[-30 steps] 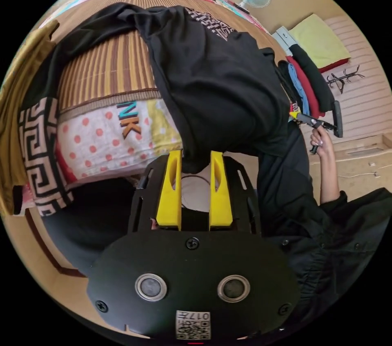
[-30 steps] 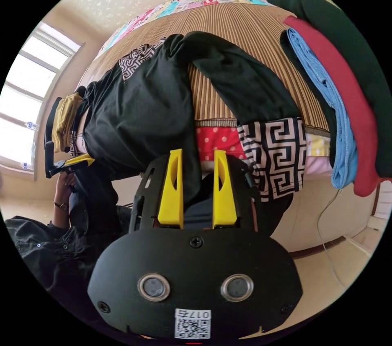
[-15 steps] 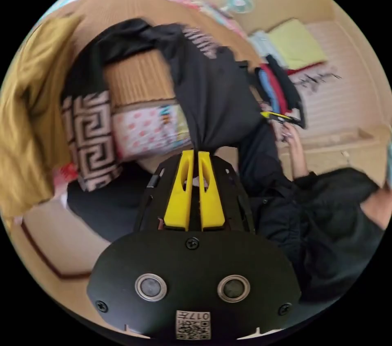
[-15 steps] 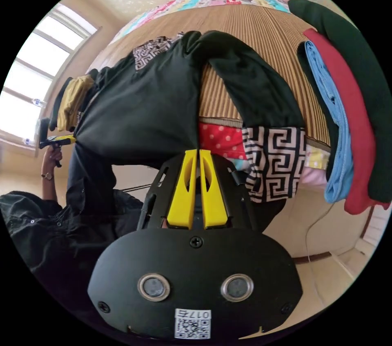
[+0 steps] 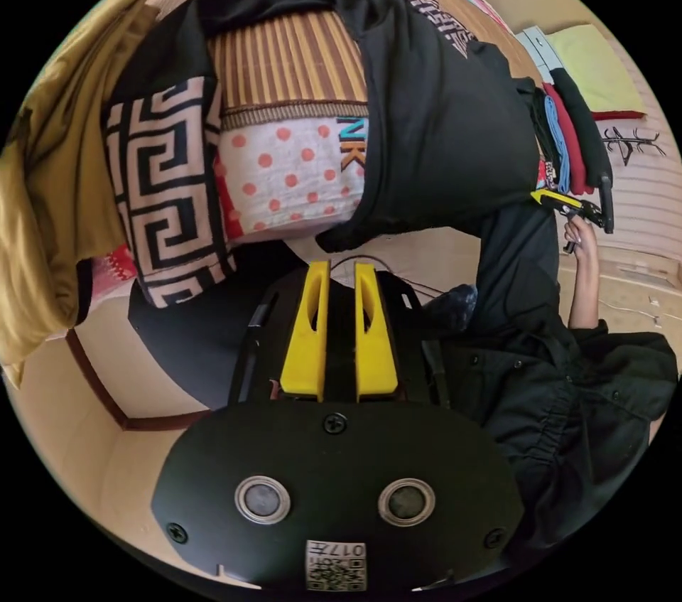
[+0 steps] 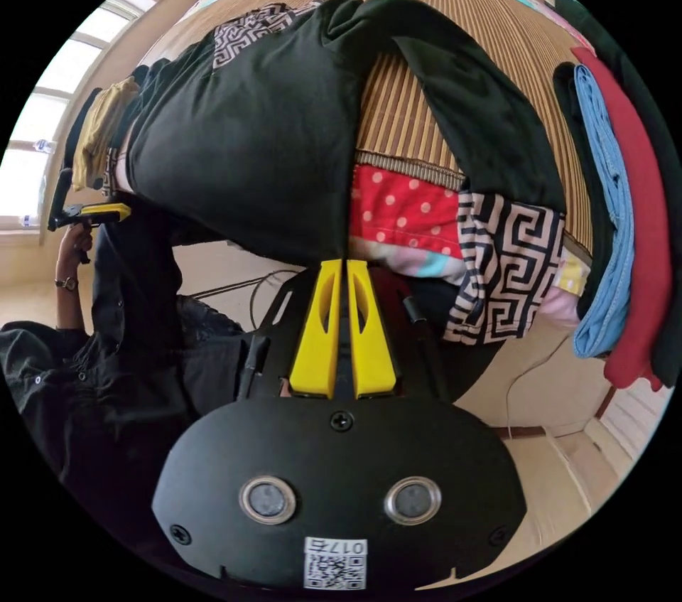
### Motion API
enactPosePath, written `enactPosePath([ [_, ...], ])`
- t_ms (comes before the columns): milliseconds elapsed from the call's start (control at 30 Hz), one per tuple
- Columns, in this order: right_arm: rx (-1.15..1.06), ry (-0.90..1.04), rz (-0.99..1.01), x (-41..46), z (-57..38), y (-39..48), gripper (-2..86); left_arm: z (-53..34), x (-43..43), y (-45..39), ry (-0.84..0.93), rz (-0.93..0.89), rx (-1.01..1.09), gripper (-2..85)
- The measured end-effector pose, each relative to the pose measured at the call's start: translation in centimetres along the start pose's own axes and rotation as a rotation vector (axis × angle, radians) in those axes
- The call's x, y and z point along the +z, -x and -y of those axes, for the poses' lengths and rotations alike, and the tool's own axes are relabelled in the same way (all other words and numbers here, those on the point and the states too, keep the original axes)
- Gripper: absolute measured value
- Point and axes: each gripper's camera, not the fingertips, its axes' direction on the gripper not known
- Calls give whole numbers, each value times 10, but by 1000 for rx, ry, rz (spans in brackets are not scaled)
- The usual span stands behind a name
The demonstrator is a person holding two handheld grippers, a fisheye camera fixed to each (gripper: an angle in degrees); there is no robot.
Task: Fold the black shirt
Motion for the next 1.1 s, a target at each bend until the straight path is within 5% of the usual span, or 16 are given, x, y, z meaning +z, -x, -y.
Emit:
enactPosePath([
  [133, 106, -205, 44, -52, -22, -32, 15, -7, -18, -3, -71, -26, 9, 52],
  [367, 434, -340, -189, -112, -68, -80, 54, -4, -31, -16, -140, -73, 63, 46],
  [533, 389, -306, -18, -104, -86, -90, 72, 4, -24, -32, -114, -43, 117, 47],
  [767, 328, -132, -267, -68, -93, -90, 90, 19, -6, -38, -91, -149, 142, 42],
  [1100, 282, -278, -500, -187, -204, -124, 37, 30, 12, -39, -56, -306, 154, -7],
])
